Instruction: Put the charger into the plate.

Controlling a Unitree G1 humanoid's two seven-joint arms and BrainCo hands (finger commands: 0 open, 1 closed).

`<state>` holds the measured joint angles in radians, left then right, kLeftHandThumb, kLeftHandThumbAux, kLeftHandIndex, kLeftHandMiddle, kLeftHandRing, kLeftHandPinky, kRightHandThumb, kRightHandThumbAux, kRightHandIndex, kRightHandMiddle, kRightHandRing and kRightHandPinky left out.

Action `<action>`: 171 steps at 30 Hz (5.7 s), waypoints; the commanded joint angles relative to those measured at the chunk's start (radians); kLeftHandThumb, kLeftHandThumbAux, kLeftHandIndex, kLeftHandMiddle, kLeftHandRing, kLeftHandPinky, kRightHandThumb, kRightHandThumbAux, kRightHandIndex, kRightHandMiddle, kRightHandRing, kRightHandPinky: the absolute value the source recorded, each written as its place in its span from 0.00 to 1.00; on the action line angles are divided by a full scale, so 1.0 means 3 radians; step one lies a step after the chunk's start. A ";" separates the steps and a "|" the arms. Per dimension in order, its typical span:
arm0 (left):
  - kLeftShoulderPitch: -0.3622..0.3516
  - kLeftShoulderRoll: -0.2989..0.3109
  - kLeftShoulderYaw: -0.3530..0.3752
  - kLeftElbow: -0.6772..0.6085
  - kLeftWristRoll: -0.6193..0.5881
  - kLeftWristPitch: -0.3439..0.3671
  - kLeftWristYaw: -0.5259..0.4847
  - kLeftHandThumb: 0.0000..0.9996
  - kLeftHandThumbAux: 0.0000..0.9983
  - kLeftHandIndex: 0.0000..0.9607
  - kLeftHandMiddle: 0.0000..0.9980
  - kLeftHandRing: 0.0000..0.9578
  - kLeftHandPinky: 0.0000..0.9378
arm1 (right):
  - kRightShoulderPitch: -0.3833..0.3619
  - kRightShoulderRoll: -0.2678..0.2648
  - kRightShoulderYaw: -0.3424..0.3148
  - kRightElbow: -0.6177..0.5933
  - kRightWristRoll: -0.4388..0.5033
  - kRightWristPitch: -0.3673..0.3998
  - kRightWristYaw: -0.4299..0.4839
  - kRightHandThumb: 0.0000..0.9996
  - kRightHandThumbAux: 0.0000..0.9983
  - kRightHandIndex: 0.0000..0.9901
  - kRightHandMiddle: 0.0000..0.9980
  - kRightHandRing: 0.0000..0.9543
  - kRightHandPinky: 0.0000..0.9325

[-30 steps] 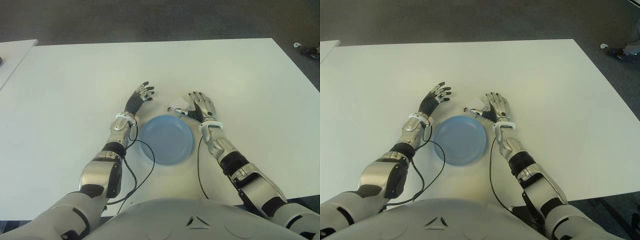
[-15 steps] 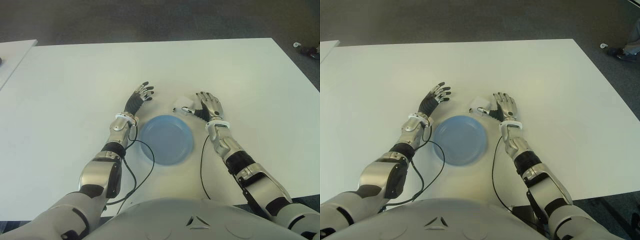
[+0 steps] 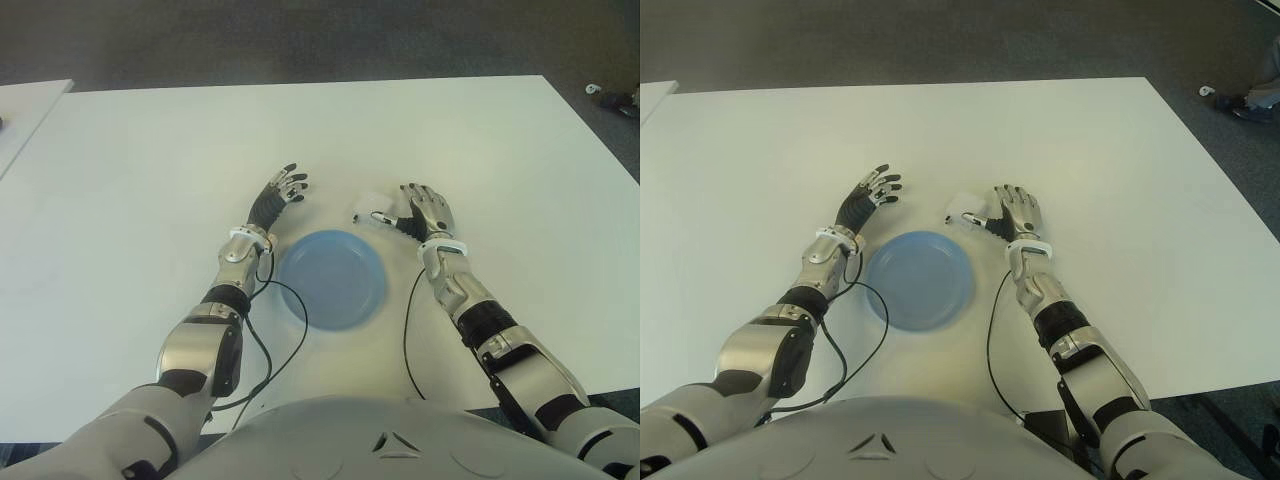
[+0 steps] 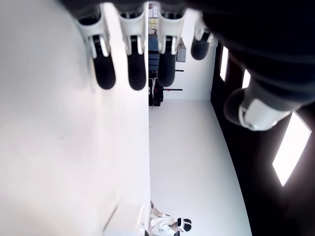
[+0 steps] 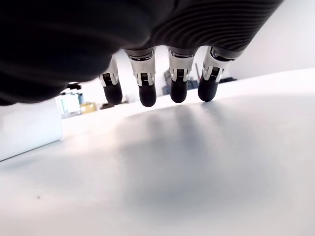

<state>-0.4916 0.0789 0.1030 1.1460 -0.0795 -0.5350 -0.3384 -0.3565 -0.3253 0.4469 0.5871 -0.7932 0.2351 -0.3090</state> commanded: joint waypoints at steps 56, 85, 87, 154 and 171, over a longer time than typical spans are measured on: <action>0.0151 0.0088 -0.0058 0.0128 0.0097 0.0170 -0.0018 0.00 0.49 0.08 0.23 0.26 0.29 | 0.0130 0.0021 -0.0090 -0.0027 0.0079 -0.0421 -0.0474 0.29 0.09 0.00 0.00 0.00 0.00; 0.0130 0.0100 -0.0083 0.0157 0.0159 0.0225 -0.0012 0.00 0.47 0.08 0.24 0.26 0.29 | 0.0195 -0.0126 -0.0228 -0.0921 -0.0012 -0.0412 -0.0088 0.27 0.08 0.00 0.00 0.00 0.00; 0.0128 0.0098 -0.0086 0.0157 0.0162 0.0229 -0.0006 0.00 0.47 0.08 0.23 0.26 0.29 | 0.0194 -0.0130 -0.0226 -0.0921 -0.0002 -0.0434 -0.0055 0.27 0.08 0.00 0.00 0.00 0.00; 0.0201 0.0138 -0.0165 0.0110 0.0172 0.0236 0.0009 0.00 0.43 0.06 0.24 0.27 0.29 | -0.0786 -0.0370 0.0372 0.1283 -0.0042 -0.2289 0.0114 0.33 0.09 0.00 0.00 0.00 0.00; 0.0200 0.0162 -0.0165 0.0120 0.0170 0.0208 -0.0022 0.00 0.43 0.07 0.25 0.28 0.31 | -0.0904 -0.0316 0.0464 0.1531 -0.0108 -0.2268 -0.0217 0.26 0.10 0.00 0.00 0.00 0.00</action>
<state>-0.4872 0.1191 0.0625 1.1394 -0.0493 -0.5253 -0.3327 -0.6131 -0.4268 0.5734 1.0271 -0.8140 -0.4490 -0.3617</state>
